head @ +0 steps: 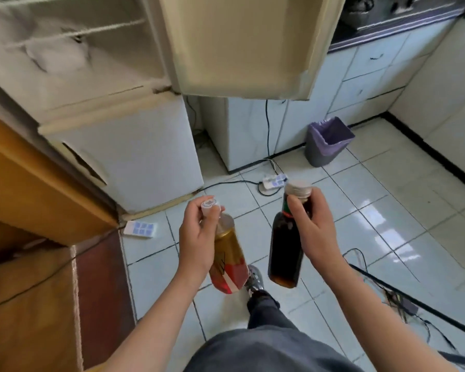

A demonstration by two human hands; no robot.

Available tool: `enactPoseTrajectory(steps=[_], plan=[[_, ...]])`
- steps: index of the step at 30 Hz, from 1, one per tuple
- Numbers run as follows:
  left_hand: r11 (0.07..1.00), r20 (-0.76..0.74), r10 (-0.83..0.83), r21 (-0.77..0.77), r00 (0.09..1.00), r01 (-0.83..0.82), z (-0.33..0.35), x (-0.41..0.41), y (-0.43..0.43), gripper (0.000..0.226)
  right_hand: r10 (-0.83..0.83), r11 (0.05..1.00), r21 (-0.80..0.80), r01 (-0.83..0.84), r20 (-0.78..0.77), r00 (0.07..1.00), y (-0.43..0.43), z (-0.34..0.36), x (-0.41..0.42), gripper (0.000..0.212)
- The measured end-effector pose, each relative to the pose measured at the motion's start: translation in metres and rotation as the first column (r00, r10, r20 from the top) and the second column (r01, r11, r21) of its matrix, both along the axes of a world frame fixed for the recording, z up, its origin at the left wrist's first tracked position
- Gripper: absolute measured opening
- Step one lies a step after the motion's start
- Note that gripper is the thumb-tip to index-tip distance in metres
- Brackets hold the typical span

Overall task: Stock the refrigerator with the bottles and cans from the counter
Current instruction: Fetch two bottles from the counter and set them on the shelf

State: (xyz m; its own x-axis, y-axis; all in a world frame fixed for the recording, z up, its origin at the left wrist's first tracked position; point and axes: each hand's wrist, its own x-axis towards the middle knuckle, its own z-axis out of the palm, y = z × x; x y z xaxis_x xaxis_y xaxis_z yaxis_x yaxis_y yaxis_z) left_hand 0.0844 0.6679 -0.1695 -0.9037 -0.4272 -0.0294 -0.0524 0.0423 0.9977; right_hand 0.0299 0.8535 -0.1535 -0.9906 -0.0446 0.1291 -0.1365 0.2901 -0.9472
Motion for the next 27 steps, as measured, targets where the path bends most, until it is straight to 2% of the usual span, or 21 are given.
enactPoseTrajectory(steps=[7,11,15,20,27], plan=[[0.948,-0.027,0.297,-0.108,0.954,-0.298,0.007,-0.095,-0.077,0.017,0.317,0.948,-0.006,-0.317,-0.056,0.947,-0.088,0.023,-0.145,0.007],[0.853,-0.102,0.505,-0.091,0.857,-0.514,0.029,-0.134,-0.129,0.015,0.466,0.884,0.023,-0.466,-0.118,0.877,-0.156,0.041,-0.208,0.013],[0.759,-0.209,0.621,-0.078,0.755,-0.646,0.053,-0.152,-0.183,0.014,0.535,0.841,-0.016,-0.541,-0.132,0.835,-0.232,0.054,-0.242,0.015],[0.717,-0.315,0.623,-0.137,0.717,-0.683,0.067,-0.175,-0.273,0.016,0.530,0.826,-0.092,-0.556,-0.206,0.822,-0.338,0.065,-0.269,0.010],[0.790,-0.394,0.495,-0.168,0.775,-0.590,0.103,-0.222,-0.423,0.018,0.458,0.842,-0.151,-0.518,-0.309,0.833,-0.485,0.105,-0.298,0.012]])
